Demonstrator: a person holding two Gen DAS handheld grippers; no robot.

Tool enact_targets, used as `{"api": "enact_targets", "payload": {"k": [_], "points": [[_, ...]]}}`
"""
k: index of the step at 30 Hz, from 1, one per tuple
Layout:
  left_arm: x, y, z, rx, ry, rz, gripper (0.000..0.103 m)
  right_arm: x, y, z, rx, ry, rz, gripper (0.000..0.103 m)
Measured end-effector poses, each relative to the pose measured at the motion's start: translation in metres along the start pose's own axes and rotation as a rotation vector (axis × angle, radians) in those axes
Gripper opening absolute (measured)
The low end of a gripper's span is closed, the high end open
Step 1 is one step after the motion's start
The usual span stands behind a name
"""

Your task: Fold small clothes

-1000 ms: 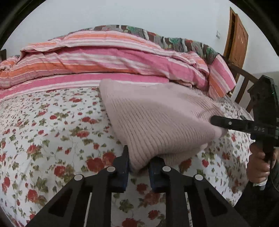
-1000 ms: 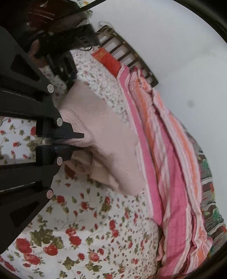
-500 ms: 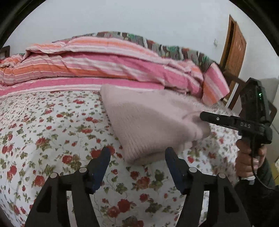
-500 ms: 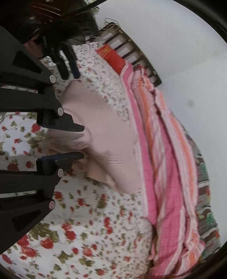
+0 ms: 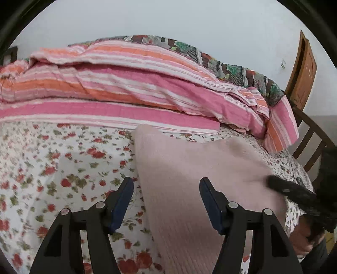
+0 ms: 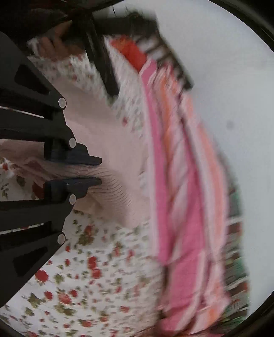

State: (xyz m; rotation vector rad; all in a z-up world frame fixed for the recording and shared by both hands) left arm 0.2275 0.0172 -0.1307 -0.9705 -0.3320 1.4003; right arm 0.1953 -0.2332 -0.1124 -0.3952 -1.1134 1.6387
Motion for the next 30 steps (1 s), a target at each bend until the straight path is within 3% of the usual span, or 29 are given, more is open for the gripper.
{"api": "enact_targets", "payload": {"k": [2,4,6,9,12,15,19,23,27,30], "points": [[0.002,0.004,-0.008,0.019,0.014,0.009,0.063,-0.015,0.006,0.003,0.009,0.021,-0.036,0.011],[0.002,0.005,-0.015,0.038,0.029,0.016,0.063,-0.027,0.021,-0.018,0.113,0.070,-0.065,0.011],[0.001,0.006,-0.020,0.051,0.032,0.013,0.063,-0.034,0.031,-0.031,0.159,0.082,-0.087,0.012],[-0.004,0.007,-0.022,0.052,0.020,-0.002,0.063,-0.030,0.022,-0.022,0.133,0.070,-0.075,0.022],[-0.006,0.003,-0.024,0.042,0.014,-0.001,0.063,-0.021,0.003,-0.006,0.045,0.081,-0.051,0.023],[-0.004,-0.003,-0.032,0.048,-0.009,0.003,0.063,-0.008,-0.013,-0.008,0.019,0.084,-0.008,0.025],[0.000,0.002,-0.049,0.104,-0.051,0.013,0.064,-0.004,-0.014,-0.041,0.086,0.131,0.039,0.025],[0.005,0.008,-0.052,0.117,-0.021,0.014,0.066,-0.021,0.009,-0.072,0.206,0.218,0.010,0.023],[0.005,0.006,-0.049,0.097,-0.013,0.006,0.066,-0.021,0.000,-0.066,0.214,0.206,-0.002,0.024],[0.002,-0.001,-0.046,0.064,-0.017,-0.012,0.066,-0.022,-0.010,-0.059,0.162,0.159,-0.027,0.024]]}}
Point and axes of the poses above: each gripper's, at about its wrist camera, not at the fingertips, and z roughly against the way its jaws point, x to its left, y to its underside, the point moved 3 cm from there along -z, roughly the way its jaws point, and after that the axes turned 3 degrees about z, right-handed, at the moved point
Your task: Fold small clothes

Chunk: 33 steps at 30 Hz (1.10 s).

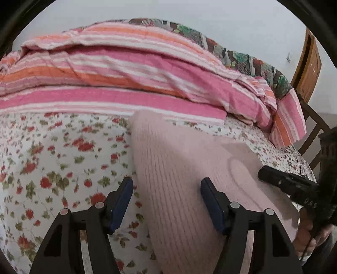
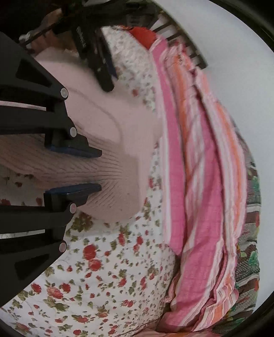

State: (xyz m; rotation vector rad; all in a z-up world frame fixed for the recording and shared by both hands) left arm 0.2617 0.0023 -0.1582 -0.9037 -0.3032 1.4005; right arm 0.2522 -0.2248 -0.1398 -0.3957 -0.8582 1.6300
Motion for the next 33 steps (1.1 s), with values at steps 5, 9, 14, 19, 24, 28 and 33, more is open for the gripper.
{"api": "enact_targets", "payload": {"k": [5,9,14,19,24,28,33], "points": [[-0.002,0.007,-0.014,0.032,-0.034,-0.025,0.067,0.005,-0.001,-0.024,0.049,0.034,0.062,0.025],[-0.001,0.011,-0.016,0.031,-0.025,-0.027,0.068,0.005,0.005,-0.029,0.057,0.046,0.084,0.025],[-0.005,0.015,-0.016,0.006,-0.057,-0.065,0.069,0.004,0.011,-0.032,0.053,0.076,0.101,0.025],[-0.007,0.016,-0.015,-0.002,-0.068,-0.073,0.069,0.005,0.012,-0.030,0.049,0.088,0.103,0.025],[-0.010,0.016,-0.013,-0.008,-0.082,-0.080,0.069,0.009,0.014,-0.028,0.028,0.106,0.118,0.027],[-0.009,0.017,-0.003,-0.003,-0.068,-0.065,0.068,0.006,0.013,-0.023,0.025,0.082,0.107,0.029],[-0.012,0.019,0.017,-0.017,-0.013,-0.071,0.067,-0.003,0.012,-0.005,0.011,0.036,0.061,0.032]]}}
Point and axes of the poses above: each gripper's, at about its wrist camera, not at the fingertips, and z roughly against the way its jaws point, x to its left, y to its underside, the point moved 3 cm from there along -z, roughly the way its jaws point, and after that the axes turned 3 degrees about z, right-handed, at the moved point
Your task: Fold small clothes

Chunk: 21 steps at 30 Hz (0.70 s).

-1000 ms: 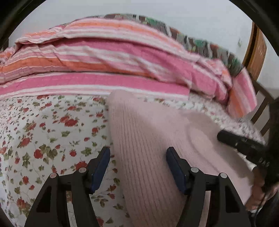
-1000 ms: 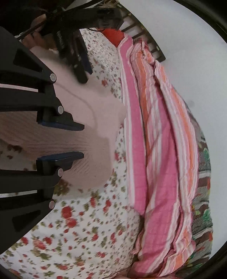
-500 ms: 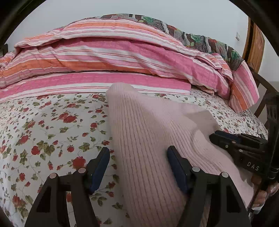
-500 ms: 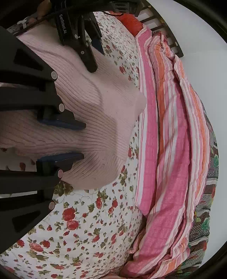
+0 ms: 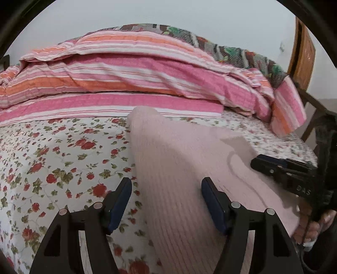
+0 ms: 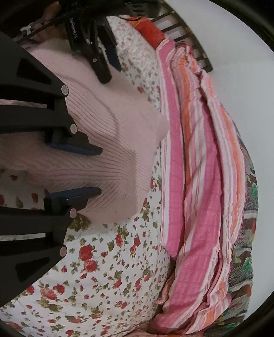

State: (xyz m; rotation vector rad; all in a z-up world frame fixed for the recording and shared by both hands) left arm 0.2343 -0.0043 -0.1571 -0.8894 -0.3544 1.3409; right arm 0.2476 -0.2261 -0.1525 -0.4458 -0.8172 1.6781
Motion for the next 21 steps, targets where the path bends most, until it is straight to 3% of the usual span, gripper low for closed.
{"api": "enact_targets", "payload": {"k": [2,4,6,11,16,21], "points": [[-0.003,0.000,0.010,0.002,0.080,0.018,0.067,-0.002,0.001,0.008,-0.008,-0.002,-0.009,0.033],[-0.011,0.000,0.015,-0.006,0.102,0.002,0.067,-0.002,0.002,0.014,-0.015,0.002,-0.015,0.033],[-0.023,0.004,0.017,-0.003,0.080,-0.050,0.067,-0.002,0.003,0.020,-0.021,0.002,-0.015,0.033],[-0.035,0.019,0.002,0.056,-0.058,-0.129,0.073,0.000,0.009,0.022,-0.005,0.032,0.009,0.038],[-0.032,0.021,0.005,0.056,-0.045,-0.103,0.075,-0.006,0.014,0.013,0.025,0.050,-0.008,0.041],[-0.028,0.010,0.009,0.037,-0.018,-0.101,0.076,-0.009,0.008,0.021,-0.019,0.030,-0.024,0.041]]}}
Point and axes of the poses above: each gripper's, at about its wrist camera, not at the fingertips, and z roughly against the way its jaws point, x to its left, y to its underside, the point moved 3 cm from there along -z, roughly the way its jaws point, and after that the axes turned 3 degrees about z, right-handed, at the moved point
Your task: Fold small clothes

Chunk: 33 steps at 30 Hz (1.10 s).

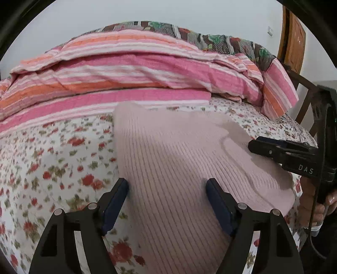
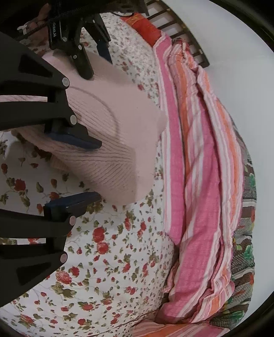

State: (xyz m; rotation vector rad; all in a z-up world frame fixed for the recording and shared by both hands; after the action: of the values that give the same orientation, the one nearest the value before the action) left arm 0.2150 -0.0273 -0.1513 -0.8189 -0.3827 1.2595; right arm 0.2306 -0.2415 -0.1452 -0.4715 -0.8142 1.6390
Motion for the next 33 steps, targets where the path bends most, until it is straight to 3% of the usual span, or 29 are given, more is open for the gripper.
{"api": "enact_targets", "payload": {"k": [7,11,14,16,21,24,25,26,30,33], "points": [[0.030,-0.028,-0.004,-0.050,-0.003,0.116,0.074,-0.005,-0.015,0.003,-0.060,-0.046,-0.048,0.041],[0.045,-0.036,-0.025,-0.038,-0.070,0.140,0.071,0.004,-0.022,0.003,-0.096,-0.081,-0.020,0.041],[0.057,-0.041,-0.040,-0.011,-0.011,0.197,0.070,0.010,-0.021,-0.008,-0.074,-0.073,0.011,0.041],[0.065,-0.045,-0.049,0.003,0.038,0.251,0.070,0.011,-0.016,-0.024,-0.013,-0.028,0.032,0.039],[0.075,-0.054,-0.070,0.014,0.018,0.275,0.070,0.012,-0.009,-0.035,0.012,0.002,0.064,0.038],[0.081,-0.056,-0.083,0.027,0.041,0.322,0.053,0.008,-0.008,-0.038,0.017,-0.016,0.045,0.038],[0.082,-0.056,-0.083,0.018,0.059,0.335,0.036,0.006,-0.008,-0.039,0.020,-0.022,0.036,0.039],[0.081,-0.057,-0.082,0.009,0.076,0.338,0.029,0.004,-0.008,-0.040,0.022,-0.030,0.027,0.039],[0.078,-0.056,-0.075,-0.011,0.048,0.323,0.028,0.000,-0.006,-0.038,0.006,-0.053,0.004,0.039],[0.074,-0.054,-0.071,0.008,0.035,0.303,0.037,-0.002,-0.006,-0.032,-0.018,-0.071,-0.014,0.039]]}}
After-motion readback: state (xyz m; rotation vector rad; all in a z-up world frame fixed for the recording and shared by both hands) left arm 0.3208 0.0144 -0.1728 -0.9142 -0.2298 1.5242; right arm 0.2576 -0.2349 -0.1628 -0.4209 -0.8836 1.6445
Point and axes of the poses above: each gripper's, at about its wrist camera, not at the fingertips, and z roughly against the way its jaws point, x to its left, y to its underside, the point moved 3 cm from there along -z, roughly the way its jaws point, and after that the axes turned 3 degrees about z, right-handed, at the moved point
